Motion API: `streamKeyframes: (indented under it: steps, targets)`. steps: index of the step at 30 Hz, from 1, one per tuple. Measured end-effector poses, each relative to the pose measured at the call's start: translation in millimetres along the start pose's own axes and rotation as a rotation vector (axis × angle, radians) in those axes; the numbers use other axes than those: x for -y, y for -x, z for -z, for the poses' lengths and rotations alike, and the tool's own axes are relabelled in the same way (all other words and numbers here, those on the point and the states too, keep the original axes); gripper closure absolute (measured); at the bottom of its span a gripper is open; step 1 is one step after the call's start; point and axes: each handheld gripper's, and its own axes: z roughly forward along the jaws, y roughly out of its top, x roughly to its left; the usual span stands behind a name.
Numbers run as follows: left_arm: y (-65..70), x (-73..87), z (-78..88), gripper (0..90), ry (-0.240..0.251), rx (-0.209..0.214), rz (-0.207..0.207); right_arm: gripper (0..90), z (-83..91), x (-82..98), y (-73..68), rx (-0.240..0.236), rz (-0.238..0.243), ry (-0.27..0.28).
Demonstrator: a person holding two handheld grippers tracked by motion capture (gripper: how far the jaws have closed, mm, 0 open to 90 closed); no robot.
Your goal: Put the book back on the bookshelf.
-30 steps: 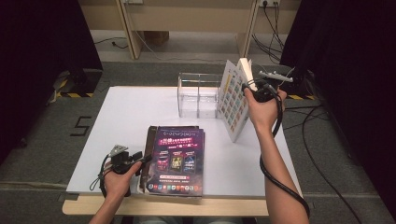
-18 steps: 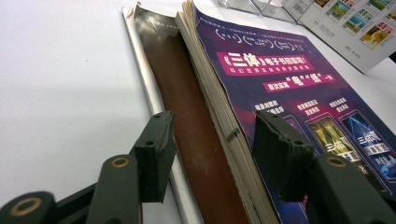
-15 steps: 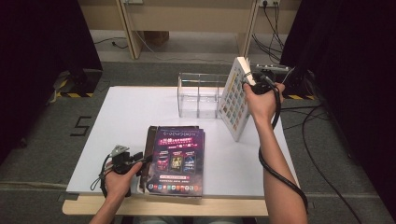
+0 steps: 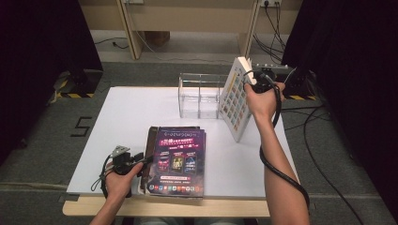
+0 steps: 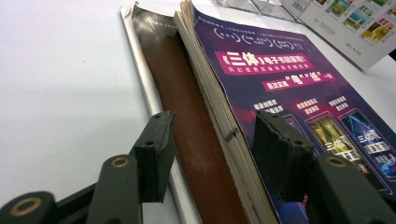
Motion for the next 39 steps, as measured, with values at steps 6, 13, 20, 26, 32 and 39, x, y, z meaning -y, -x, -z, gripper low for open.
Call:
streamKeyframes:
  steps: [6, 13, 20, 26, 32, 39]
  targets:
    - [-2.3, -1.0, -0.2, 47.0, 0.005, -0.004, 0.008, 74.5, -1.2, -4.0, -7.3, -0.026, 0.002, 0.097]
    - [-2.0, -1.2, 0.0, 47.1, 0.006, -0.002, 0.006, 74.4, -26.9, -15.3, -12.5, 0.011, 0.008, 0.087]
    - [-3.0, -0.9, 0.0, 47.1, 0.002, -0.001, 0.006, 74.0, -30.4, -12.0, 1.5, 0.031, -0.052, 0.085]
    - [-0.9, -1.1, 0.3, 47.0, 0.003, 0.000, -0.001, 69.6, -30.7, -16.5, 1.0, 0.050, -0.053, 0.083]
    - [-1.0, -1.3, 0.9, 47.1, 0.005, -0.002, -0.003, 62.8, -18.2, -15.4, 2.9, 0.045, -0.057, 0.097]
    - [1.7, -0.7, 1.1, 46.3, 0.007, -0.005, -0.011, 60.8, -2.1, -9.3, 6.8, 0.021, -0.057, 0.115]
